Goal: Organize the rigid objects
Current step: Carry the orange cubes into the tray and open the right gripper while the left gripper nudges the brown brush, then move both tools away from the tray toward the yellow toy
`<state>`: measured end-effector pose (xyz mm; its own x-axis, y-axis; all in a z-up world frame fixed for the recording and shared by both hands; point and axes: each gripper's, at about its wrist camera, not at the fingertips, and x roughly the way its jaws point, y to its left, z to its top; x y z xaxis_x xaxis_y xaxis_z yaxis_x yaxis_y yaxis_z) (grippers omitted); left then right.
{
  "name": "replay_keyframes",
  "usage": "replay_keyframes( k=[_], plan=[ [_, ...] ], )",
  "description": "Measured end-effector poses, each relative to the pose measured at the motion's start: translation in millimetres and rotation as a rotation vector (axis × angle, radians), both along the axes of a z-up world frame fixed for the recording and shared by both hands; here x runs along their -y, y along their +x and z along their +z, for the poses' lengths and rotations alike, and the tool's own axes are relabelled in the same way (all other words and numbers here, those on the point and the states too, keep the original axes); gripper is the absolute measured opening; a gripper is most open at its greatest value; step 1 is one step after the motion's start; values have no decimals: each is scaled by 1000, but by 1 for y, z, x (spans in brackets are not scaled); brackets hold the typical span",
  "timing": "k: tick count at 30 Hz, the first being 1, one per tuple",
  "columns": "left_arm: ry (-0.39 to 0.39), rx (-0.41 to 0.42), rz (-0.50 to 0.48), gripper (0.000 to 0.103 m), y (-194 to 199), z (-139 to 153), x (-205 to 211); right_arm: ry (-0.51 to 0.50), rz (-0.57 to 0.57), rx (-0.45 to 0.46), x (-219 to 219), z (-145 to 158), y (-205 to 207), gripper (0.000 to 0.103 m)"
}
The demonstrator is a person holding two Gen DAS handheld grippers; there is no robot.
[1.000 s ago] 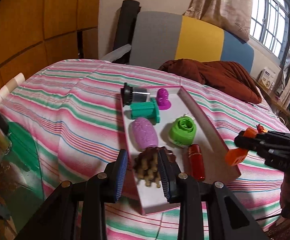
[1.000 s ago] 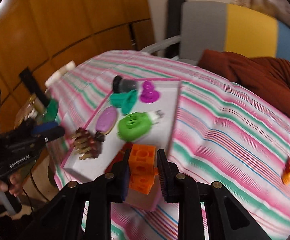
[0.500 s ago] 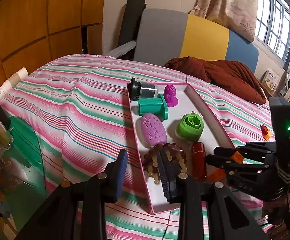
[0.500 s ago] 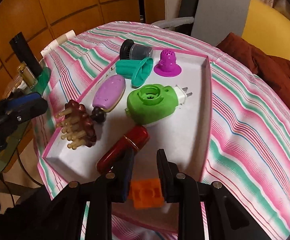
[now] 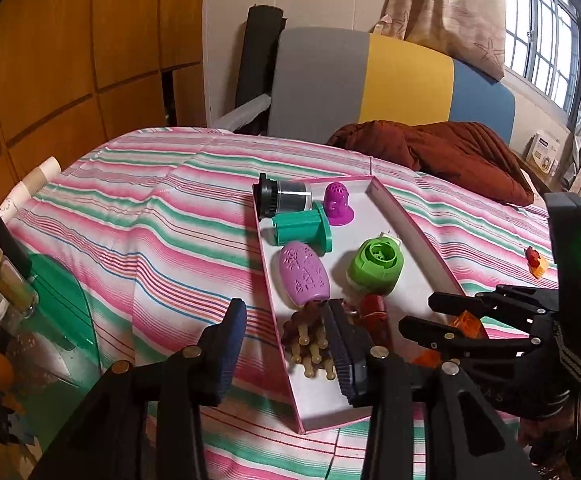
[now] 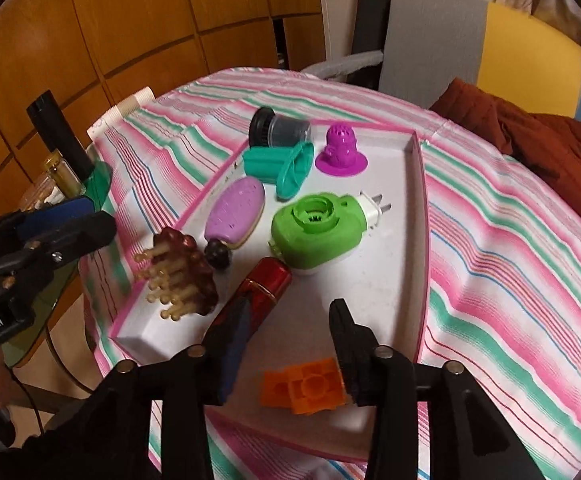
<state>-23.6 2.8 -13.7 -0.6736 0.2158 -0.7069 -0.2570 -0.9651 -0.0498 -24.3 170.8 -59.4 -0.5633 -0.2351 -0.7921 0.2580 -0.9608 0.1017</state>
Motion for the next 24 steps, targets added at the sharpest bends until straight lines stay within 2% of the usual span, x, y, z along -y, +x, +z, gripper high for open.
replay_keyframes(
  k=[7, 24],
  plan=[
    [-25, -23, 41, 42, 2, 5, -1, 10, -56, -74, -2, 17, 12, 57],
    [-70, -42, 32, 42, 14, 10, -18, 15, -174, -171, -21, 41, 42, 64]
  ],
)
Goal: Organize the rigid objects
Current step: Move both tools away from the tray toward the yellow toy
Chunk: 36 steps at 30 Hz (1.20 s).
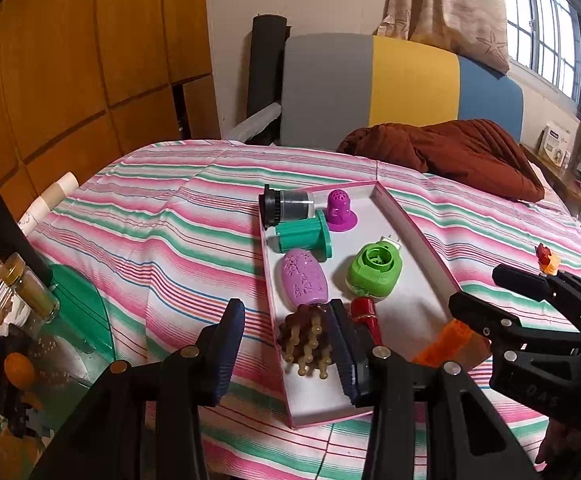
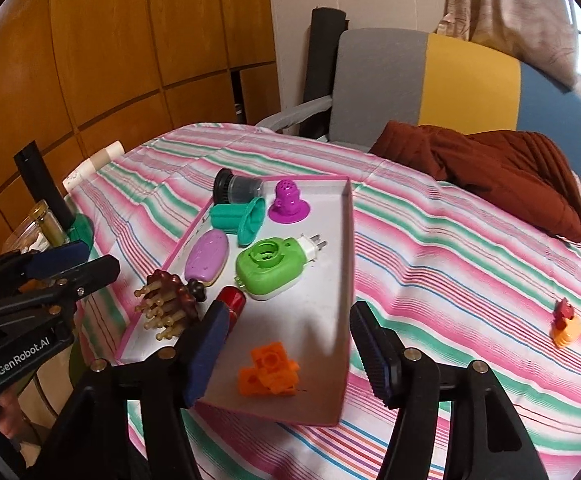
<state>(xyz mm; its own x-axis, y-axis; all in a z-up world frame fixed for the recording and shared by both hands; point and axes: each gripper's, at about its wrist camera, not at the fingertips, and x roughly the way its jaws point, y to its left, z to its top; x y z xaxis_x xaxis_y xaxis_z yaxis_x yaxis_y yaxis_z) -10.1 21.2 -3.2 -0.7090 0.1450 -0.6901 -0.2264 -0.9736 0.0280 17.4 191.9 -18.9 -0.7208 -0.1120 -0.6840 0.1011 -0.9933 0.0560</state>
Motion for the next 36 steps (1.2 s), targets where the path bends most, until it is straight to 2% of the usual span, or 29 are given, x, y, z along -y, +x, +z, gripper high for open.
replay_keyframes(
  k=[4, 21, 31, 36],
  plan=[
    [-14, -8, -29, 42, 3, 3, -9, 6, -16, -12, -8, 3, 4, 68],
    [-39, -29, -230, 42, 14, 14, -78, 25, -181, -17, -87, 10, 17, 69],
    [-41, -35, -354, 42, 18, 18, -124, 51, -347, -10, -166, 23, 21, 70],
    [-30, 6, -393, 42, 15, 16, -147, 62, -470, -14, -223, 21, 27, 72]
  ],
)
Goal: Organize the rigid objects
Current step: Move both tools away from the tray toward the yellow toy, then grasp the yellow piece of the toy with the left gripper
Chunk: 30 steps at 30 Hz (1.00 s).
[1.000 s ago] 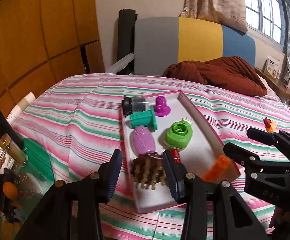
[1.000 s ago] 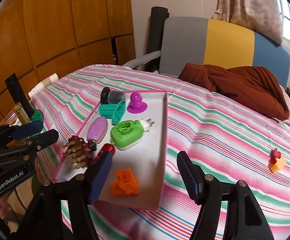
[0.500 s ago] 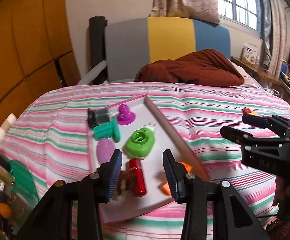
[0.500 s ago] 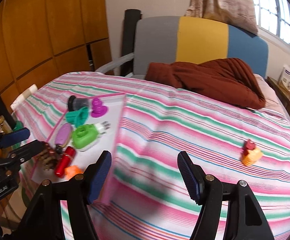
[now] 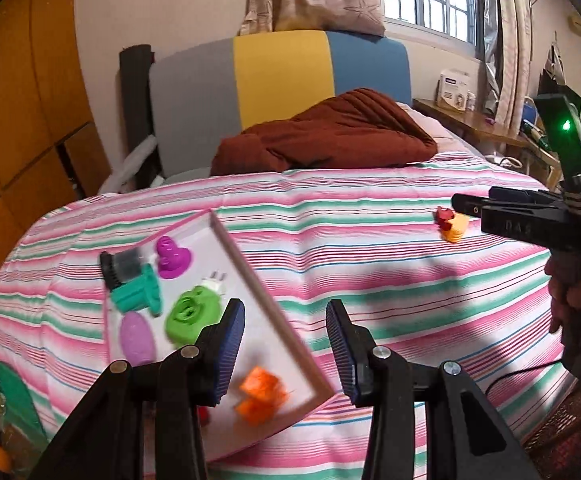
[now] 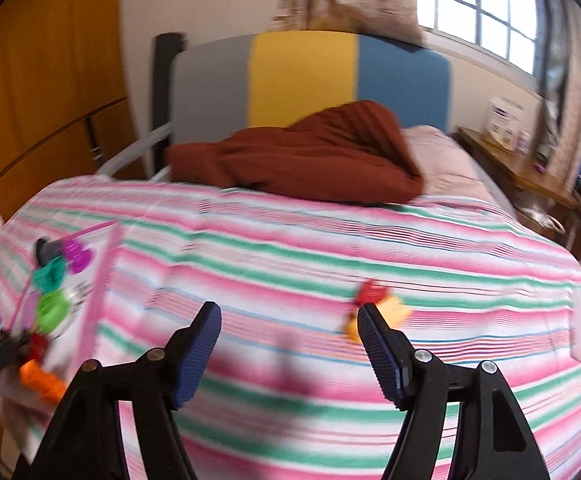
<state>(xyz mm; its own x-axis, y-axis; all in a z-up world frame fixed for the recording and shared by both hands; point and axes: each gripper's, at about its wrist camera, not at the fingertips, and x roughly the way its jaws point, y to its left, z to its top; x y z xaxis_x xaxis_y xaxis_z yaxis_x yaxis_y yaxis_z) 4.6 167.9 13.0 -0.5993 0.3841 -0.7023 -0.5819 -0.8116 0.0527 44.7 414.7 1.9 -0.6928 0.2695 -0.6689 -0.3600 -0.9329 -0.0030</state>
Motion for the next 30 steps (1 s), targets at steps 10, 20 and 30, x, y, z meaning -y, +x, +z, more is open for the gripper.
replay_keyframes(
  k=[10, 20, 30],
  plan=[
    [-59, 22, -62, 42, -2, -12, -51, -185, -377, -7, -111, -31, 38, 72],
    [-103, 52, -129, 42, -7, -28, -99, -310, -509, -11, -139, -38, 56, 74],
    [-112, 137, -235, 42, -18, -50, -160, -410, -606, -53, -158, -42, 70, 74]
  ],
)
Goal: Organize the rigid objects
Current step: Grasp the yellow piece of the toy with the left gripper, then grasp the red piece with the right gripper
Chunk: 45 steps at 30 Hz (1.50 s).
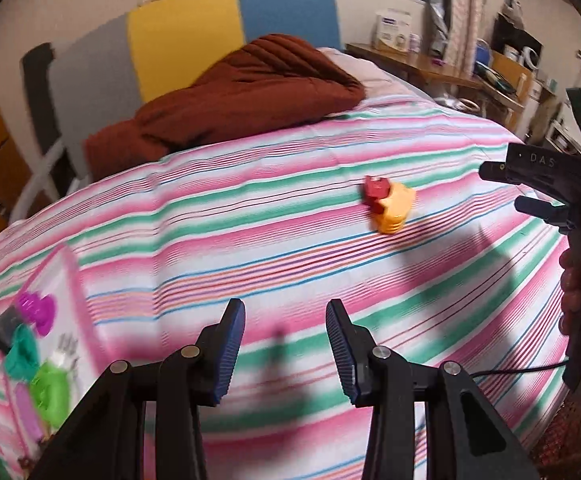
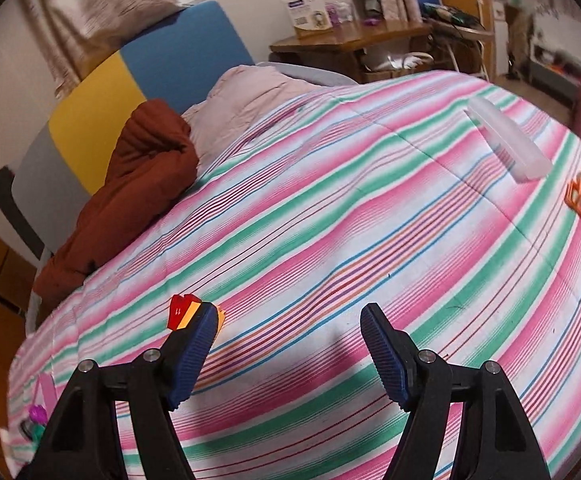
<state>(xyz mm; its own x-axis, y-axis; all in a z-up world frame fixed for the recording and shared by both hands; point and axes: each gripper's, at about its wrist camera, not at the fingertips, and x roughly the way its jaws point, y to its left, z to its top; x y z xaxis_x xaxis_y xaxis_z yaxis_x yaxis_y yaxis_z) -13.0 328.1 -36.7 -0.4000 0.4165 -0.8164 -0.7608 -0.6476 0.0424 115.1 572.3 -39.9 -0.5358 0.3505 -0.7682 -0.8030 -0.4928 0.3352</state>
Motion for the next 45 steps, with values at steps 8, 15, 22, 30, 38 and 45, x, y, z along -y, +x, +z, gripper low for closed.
replay_keyframes(
  k=[8, 15, 22, 30, 38, 45],
  plan=[
    [26, 69, -125, 42, 0, -11, -72, -49, -33, -44, -7, 1, 6, 76],
    [4, 73, -208, 42, -9, -34, -131, -70, -40, -55, -9, 0, 7, 77],
    [36, 148, -230, 33, -19, -54, -151, -63, -35, -39, -10, -2, 3, 77],
    [67, 132, -166, 32, 6, -53, -86, -55, 3, -29, -6, -4, -2, 77],
    [72, 40, -105, 30, 41, -51, 4, -82, 156, 16, 13, -18, -27, 77],
    [84, 12, -90, 30, 45, -56, 19, -126, 252, 41, 31, -30, -60, 77]
  ],
)
